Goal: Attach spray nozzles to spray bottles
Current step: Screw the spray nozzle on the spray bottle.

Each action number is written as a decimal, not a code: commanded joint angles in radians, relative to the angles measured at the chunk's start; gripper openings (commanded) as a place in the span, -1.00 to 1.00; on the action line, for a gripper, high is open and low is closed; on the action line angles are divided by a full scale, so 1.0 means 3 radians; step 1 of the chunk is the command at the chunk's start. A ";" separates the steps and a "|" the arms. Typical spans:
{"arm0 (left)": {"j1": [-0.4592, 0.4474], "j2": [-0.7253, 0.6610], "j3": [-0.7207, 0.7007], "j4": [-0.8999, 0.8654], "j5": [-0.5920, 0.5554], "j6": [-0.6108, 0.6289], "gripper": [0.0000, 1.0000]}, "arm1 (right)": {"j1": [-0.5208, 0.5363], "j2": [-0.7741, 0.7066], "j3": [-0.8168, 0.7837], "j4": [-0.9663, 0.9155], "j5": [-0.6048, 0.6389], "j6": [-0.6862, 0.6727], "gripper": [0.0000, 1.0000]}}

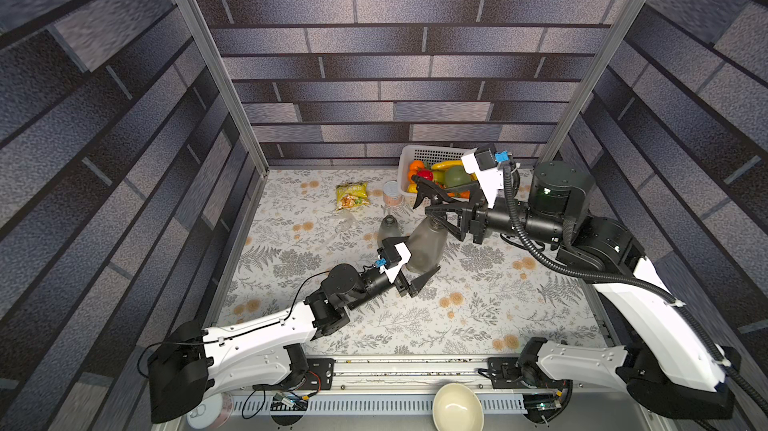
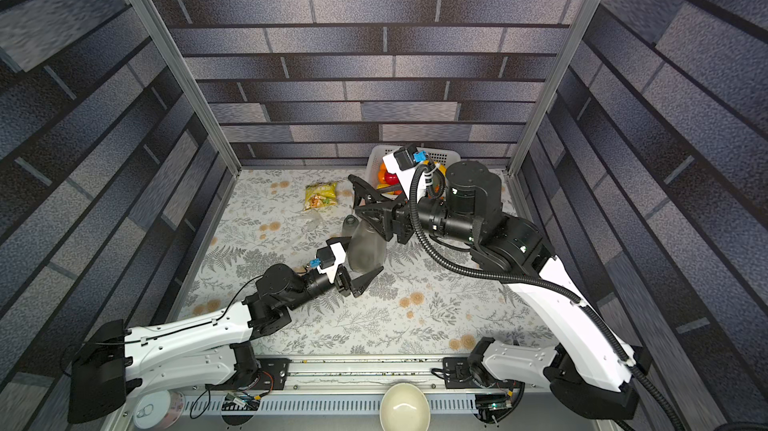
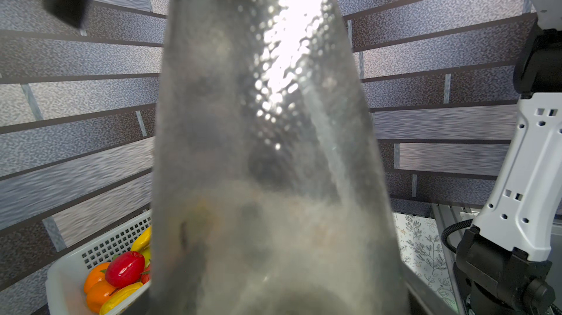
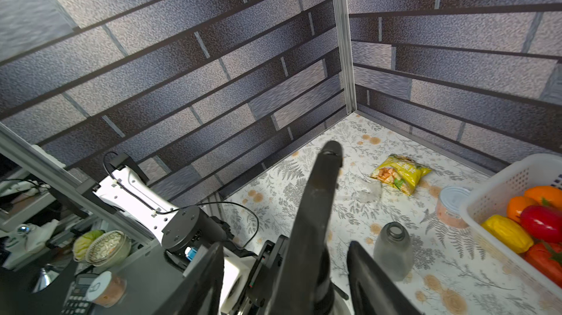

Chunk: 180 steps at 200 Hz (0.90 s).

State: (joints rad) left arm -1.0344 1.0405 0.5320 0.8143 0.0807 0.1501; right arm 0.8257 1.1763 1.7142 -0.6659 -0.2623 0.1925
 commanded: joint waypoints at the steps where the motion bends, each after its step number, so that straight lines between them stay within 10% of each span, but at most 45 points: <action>1: -0.0024 -0.0052 0.0103 0.0032 -0.0079 0.0108 0.37 | -0.0031 0.0040 0.0127 -0.0176 0.0094 0.0011 0.07; 102: -0.0018 -0.0037 0.0103 -0.0030 -0.0131 0.0200 0.37 | -0.0027 0.0255 0.0391 -0.0514 0.0290 -0.0005 -0.50; 180: 0.0088 0.0042 0.0092 0.0253 -0.0030 -0.0194 0.37 | -0.0027 -0.0297 -0.0491 0.0511 0.0027 0.0131 -0.65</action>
State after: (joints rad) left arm -1.0283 1.0523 0.5320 0.8005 0.0757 0.1715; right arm 0.8242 1.1580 1.6672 -0.6609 -0.2173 0.2066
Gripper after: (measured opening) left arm 0.845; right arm 0.243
